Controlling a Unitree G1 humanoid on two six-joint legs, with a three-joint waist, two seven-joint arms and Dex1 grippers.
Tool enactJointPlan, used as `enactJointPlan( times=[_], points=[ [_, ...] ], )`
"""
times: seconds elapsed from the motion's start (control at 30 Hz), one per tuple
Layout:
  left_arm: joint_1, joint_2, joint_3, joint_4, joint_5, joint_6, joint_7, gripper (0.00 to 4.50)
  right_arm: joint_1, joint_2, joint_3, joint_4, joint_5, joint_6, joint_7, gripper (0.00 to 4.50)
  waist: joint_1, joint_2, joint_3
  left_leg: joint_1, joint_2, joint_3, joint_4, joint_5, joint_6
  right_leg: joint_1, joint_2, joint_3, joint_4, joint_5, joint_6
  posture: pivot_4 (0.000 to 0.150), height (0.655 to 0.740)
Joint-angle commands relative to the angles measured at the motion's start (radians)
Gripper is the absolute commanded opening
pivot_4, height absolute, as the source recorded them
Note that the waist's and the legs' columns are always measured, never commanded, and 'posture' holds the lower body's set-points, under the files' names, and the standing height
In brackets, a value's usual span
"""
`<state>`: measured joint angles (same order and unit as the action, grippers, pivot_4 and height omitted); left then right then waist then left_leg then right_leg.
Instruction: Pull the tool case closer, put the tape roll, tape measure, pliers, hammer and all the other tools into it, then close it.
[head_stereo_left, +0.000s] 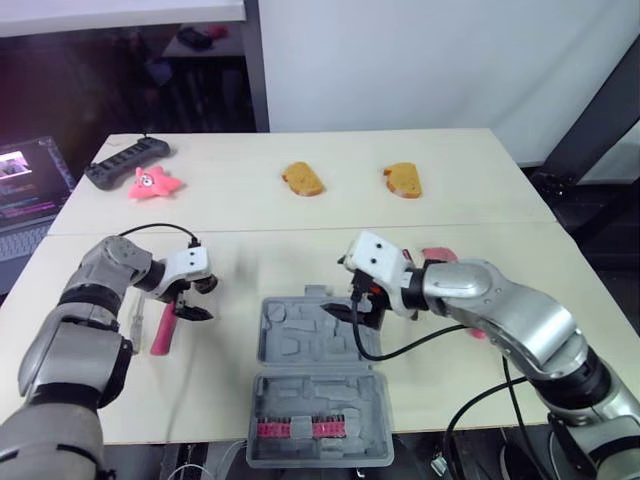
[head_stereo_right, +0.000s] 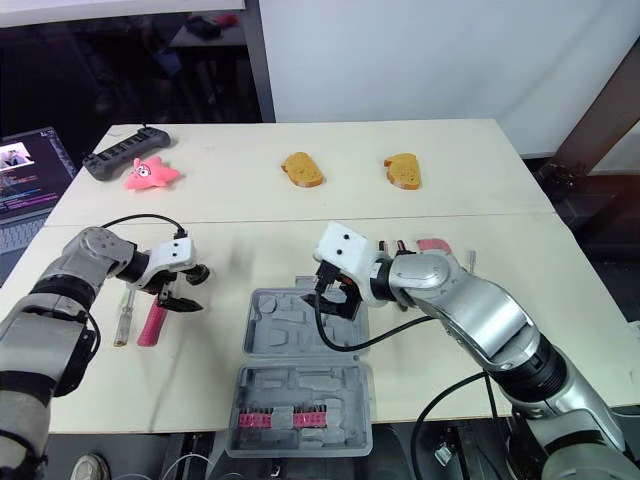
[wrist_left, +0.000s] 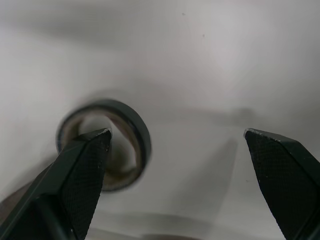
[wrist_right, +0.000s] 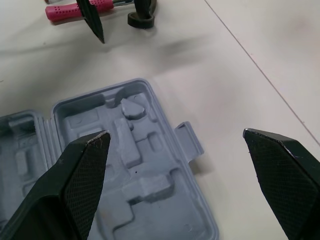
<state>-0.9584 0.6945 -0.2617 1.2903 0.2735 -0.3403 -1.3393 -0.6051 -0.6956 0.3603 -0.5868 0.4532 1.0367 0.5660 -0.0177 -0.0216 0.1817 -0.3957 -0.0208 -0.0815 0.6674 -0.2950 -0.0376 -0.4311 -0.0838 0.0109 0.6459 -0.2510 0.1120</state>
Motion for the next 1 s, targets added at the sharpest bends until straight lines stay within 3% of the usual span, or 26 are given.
enactJointPlan(
  times=[0.03, 0.23, 0.53, 0.73, 0.83, 1.0],
  points=[
    [-0.016, -0.005, 0.009, 0.005, 0.006, -0.001, 0.020, 3.10, -0.002, 0.004, -0.034, -0.032, -0.008, 0.004, 0.002, 4.50, 0.000, 0.000, 0.000, 0.000, 0.000, 0.000, 0.000, 0.000, 0.000, 0.000, 0.000, 0.000, 0.000, 0.000, 0.000, 0.150, 0.7400],
    [-0.023, -0.001, 0.019, 0.003, 0.001, -0.012, 0.013, 0.02, 0.004, 0.016, -0.031, -0.048, -0.011, 0.022, -0.006, 4.50, -0.001, 0.000, 0.000, 0.001, 0.000, 0.000, 0.000, 0.000, 0.000, 0.000, 0.000, 0.001, 0.000, 0.000, 0.000, 0.150, 0.7400],
    [-0.023, 0.006, 0.036, -0.007, -0.017, -0.042, 0.000, 0.02, 0.007, 0.028, -0.032, -0.049, -0.024, 0.027, -0.005, 4.50, -0.001, 0.000, 0.000, 0.001, 0.000, 0.001, 0.000, 0.000, 0.000, 0.000, 0.000, 0.001, 0.001, 0.000, 0.000, 0.150, 0.7400],
    [-0.068, 0.001, 0.104, -0.084, -0.142, -0.039, -0.224, 0.02, 0.033, 0.029, -0.052, -0.075, -0.022, 0.041, -0.022, 4.50, 0.003, 0.000, 0.000, 0.000, 0.000, 0.001, 0.000, 0.000, 0.000, 0.000, 0.000, 0.001, 0.001, 0.000, 0.000, 0.150, 0.7400],
    [-0.060, -0.002, 0.051, -0.146, -0.202, -0.021, -0.275, 0.02, 0.043, 0.038, -0.057, -0.080, -0.023, 0.048, -0.031, 4.50, 0.000, 0.000, 0.000, 0.001, 0.000, 0.001, 0.000, 0.000, 0.000, 0.001, 0.000, 0.001, 0.001, 0.000, 0.000, 0.150, 0.7400],
    [0.026, -0.038, -0.159, -0.382, -0.349, 0.018, -0.275, 0.02, 0.050, 0.071, -0.049, -0.090, -0.025, 0.062, -0.056, 4.50, -0.002, 0.000, 0.000, 0.002, 0.000, 0.001, 0.000, 0.000, 0.000, 0.001, 0.000, 0.002, 0.002, 0.000, 0.000, 0.150, 0.7400]
  ],
)
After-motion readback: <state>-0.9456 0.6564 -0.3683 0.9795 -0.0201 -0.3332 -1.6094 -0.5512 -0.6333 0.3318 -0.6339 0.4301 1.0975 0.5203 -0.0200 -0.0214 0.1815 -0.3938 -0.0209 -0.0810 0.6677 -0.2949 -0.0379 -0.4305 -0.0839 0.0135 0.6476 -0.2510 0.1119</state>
